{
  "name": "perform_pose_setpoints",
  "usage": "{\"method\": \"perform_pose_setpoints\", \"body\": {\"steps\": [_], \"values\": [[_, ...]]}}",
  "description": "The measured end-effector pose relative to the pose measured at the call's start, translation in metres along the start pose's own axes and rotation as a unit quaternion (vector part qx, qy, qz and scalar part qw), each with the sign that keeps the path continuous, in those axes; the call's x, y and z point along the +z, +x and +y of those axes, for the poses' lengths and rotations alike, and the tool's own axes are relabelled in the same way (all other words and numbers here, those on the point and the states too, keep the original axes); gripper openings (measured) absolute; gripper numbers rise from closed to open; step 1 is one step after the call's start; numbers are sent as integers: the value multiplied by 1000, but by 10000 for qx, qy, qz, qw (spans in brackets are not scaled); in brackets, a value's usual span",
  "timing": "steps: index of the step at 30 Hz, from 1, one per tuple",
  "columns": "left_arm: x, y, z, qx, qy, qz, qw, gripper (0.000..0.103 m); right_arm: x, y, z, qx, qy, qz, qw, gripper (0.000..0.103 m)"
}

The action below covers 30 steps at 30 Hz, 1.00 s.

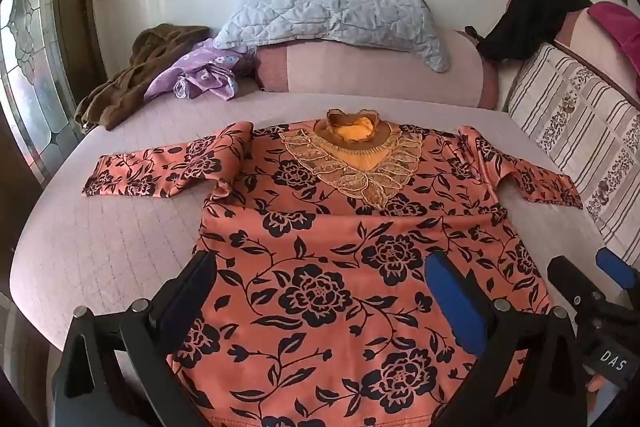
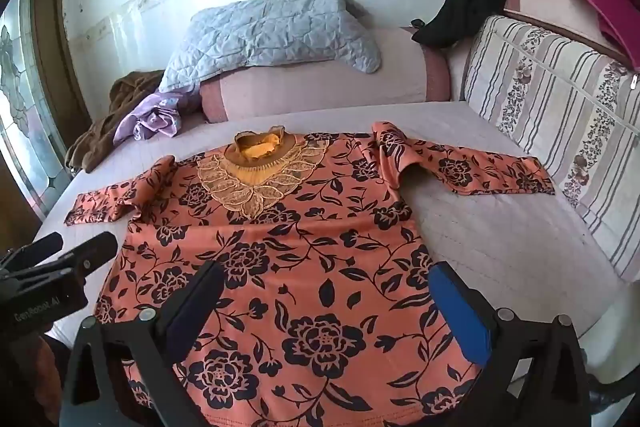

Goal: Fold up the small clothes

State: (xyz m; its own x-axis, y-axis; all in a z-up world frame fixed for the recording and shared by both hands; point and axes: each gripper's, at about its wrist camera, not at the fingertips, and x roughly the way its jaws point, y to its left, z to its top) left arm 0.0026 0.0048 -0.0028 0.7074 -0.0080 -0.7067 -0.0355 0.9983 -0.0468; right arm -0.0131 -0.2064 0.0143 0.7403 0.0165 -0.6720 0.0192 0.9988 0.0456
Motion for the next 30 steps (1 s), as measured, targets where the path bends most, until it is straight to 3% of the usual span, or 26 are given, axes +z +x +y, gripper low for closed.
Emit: {"method": "perform_pose_setpoints", "body": {"steps": [30], "values": [[-5,11,2,8,-91,76,9999,103,5,7,-7,-38,21,-111,9999,103]]}}
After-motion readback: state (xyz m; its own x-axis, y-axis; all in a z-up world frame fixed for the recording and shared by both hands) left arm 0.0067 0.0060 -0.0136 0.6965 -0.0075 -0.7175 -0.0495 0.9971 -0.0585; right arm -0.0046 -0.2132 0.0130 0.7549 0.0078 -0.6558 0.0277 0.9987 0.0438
